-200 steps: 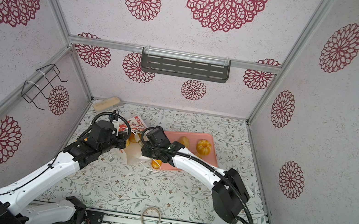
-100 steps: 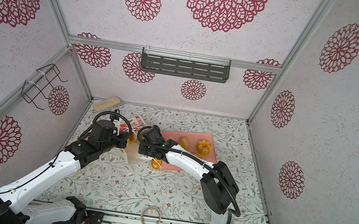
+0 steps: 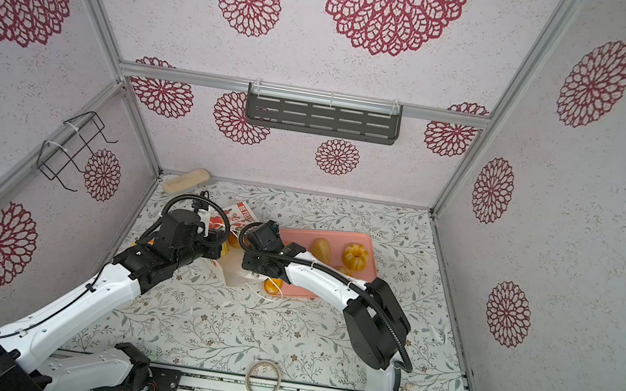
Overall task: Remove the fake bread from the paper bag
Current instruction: 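Close the tongs on the brown round bun inside the bag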
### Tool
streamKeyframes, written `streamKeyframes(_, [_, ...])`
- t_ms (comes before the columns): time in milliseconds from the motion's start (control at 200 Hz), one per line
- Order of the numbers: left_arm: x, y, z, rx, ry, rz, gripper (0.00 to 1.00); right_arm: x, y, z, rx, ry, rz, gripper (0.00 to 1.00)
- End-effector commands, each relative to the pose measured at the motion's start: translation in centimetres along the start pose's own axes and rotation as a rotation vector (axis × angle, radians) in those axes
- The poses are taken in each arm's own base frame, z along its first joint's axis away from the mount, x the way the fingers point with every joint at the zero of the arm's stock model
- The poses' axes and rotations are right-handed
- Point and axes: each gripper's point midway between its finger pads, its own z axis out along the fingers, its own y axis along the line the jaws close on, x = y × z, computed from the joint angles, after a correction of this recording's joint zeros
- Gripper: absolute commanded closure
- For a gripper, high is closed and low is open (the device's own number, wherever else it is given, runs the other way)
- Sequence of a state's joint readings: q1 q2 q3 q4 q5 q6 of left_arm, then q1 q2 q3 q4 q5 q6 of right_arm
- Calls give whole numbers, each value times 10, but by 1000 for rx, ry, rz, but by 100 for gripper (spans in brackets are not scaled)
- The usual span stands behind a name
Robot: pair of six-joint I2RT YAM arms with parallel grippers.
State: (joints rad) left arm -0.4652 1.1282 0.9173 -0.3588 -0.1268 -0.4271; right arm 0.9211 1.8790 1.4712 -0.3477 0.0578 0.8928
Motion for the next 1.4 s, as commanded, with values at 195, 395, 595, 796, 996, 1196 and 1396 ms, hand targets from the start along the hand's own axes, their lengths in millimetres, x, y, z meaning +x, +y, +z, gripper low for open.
streamKeyframes(195, [-2,-9,-1,34,-3,1,100,-16,-4,-23,38,-67,3,49])
streamKeyframes(395, [-2,-9,-2,33,-2,6,100,-17,-1,-21,19,-75,4,46])
streamKeyframes(595, [-2,-10,0,35,-2,2,100,-16,4,-10,15,-59,-15,51])
streamKeyframes(796, [-2,-10,0,36,0,2,100,-14,4,-2,24,-45,-31,58])
streamKeyframes(996, [-2,-10,0,35,-1,6,100,-17,5,-10,27,-51,-59,66])
streamKeyframes(1196, [-2,-11,-1,39,-2,4,100,-23,8,-27,35,-65,-101,78])
streamKeyframes(1396, [-4,-9,-1,27,-8,-6,100,-28,16,-54,-12,-84,-119,100])
